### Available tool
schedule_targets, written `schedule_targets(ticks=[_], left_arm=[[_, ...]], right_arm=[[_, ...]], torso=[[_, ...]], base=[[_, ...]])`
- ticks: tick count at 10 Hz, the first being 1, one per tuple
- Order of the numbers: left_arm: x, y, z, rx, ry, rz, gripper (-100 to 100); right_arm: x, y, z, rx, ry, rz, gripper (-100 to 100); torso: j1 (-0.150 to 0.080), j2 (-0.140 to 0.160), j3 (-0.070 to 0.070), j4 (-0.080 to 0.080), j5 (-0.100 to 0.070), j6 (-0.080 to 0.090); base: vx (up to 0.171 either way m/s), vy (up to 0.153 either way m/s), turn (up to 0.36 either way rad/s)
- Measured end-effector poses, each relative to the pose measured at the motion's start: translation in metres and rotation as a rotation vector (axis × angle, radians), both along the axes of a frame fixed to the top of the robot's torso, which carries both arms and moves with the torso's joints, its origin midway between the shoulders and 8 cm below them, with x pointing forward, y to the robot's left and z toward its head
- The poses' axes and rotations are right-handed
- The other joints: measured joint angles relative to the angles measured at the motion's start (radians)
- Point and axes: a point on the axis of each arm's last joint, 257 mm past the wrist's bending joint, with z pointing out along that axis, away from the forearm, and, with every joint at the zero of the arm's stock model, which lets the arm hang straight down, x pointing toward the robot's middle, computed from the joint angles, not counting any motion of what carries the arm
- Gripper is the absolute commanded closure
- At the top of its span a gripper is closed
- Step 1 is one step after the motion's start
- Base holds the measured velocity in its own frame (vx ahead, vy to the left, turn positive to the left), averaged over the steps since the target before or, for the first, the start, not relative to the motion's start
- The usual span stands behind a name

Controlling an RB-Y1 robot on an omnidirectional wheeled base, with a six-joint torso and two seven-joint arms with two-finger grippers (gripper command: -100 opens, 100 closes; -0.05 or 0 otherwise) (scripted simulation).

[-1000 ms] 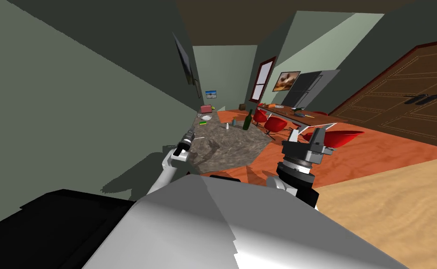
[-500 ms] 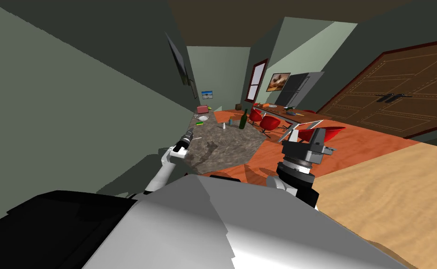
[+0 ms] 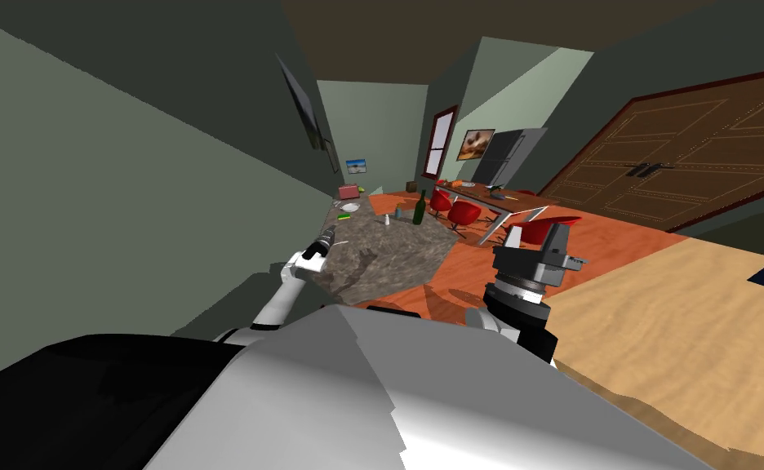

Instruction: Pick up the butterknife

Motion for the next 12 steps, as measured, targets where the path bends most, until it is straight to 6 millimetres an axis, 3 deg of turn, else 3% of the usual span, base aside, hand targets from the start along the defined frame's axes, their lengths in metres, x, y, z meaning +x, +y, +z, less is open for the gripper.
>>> schedule_targets(ticks=[2,6,12], left_arm=[[-0.002,0.01,-0.007,-0.003,0.041,0.026,-100],[0.003,0.05,-0.026,-0.009,0.158,0.117,-100],[-0.016,0.109,-0.055,-0.033,0.326,0.255,-100]], right_arm=[[0.0,0.0,0.0,0.0,0.0,0.0,0],[0.0,0.0,0.0,0.0,0.0,0.0,0],[0.0,0.0,0.0,0.0,0.0,0.0,0]], torso=[[0.0,0.0,0.0,0.0,0.0,-0.001],[0.0,-0.001,0.0,0.0,0.0,-0.001],[0.001,-0.001,0.0,0.0,0.0,-0.002]], base=[[-0.005,-0.009,-0.058],[-0.003,-0.008,-0.102],[0.007,-0.005,-0.108]])
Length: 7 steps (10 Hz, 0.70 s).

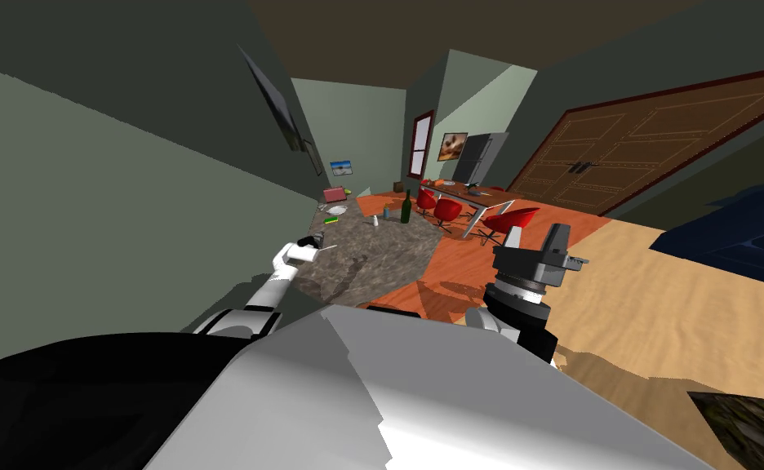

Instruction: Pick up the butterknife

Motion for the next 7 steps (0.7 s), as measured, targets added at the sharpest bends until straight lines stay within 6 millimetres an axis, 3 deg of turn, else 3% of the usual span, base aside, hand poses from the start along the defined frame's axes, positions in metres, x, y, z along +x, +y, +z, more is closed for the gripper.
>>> schedule_targets(ticks=[7], left_arm=[[-0.033,0.061,-0.027,-0.052,0.185,0.183,-100]], right_arm=[[0.0,0.0,0.0,0.0,0.0,0.0,0]], torso=[[0.0,-0.001,0.0,0.0,0.0,0.0]], base=[[0.017,0.001,-0.102]])
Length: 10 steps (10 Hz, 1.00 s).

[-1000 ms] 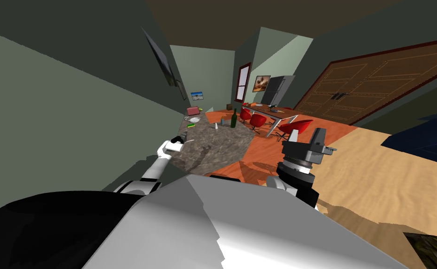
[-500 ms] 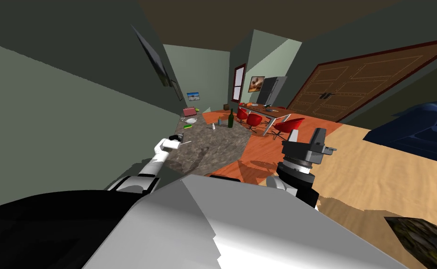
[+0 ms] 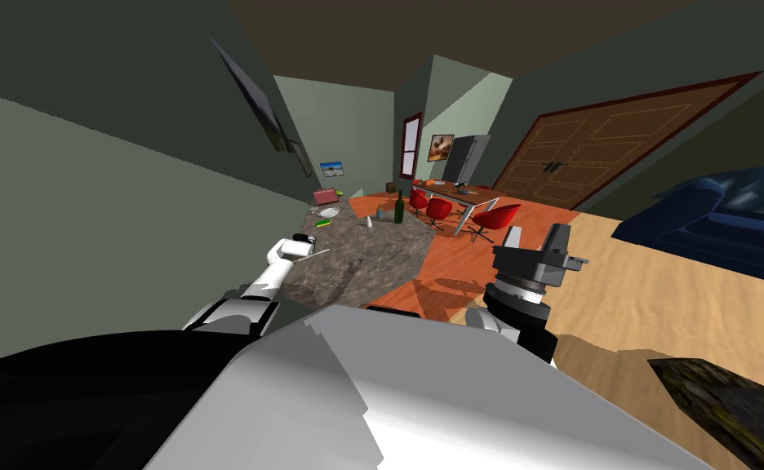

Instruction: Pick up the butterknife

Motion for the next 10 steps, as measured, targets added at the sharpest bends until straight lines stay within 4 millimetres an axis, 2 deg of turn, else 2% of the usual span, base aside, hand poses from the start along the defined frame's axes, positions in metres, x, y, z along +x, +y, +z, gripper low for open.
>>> schedule_targets(ticks=[6,10], left_arm=[[-0.045,0.042,-0.021,-0.072,0.153,0.166,-100],[-0.072,0.056,-0.031,-0.121,0.244,0.259,-100]], right_arm=[[0.0,0.0,0.0,0.0,0.0,0.0,0],[0.0,0.0,0.0,0.0,0.0,0.0,0]], torso=[[0.0,-0.001,0.0,0.0,0.0,0.0],[0.0,0.0,0.0,0.0,0.0,0.0]], base=[[0.022,0.007,-0.078],[0.023,0.01,-0.075]])
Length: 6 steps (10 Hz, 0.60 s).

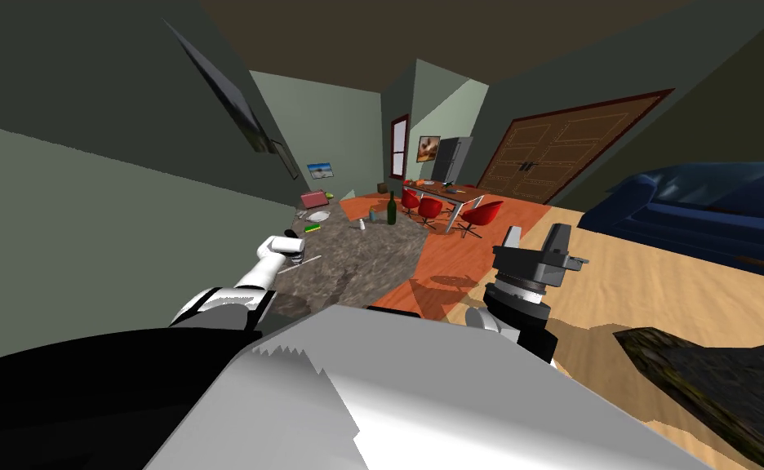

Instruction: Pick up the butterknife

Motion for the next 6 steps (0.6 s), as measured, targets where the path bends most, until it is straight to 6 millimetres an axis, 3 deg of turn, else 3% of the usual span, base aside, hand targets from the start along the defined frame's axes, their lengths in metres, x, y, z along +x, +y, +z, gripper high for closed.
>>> schedule_targets(ticks=[6], left_arm=[[-0.057,0.017,-0.016,-0.101,0.144,0.17,-100]], right_arm=[[0.0,0.0,0.0,0.0,0.0,0.0,0]], torso=[[0.0,0.0,0.0,0.0,0.0,0.0]], base=[[0.03,0.015,-0.076]])
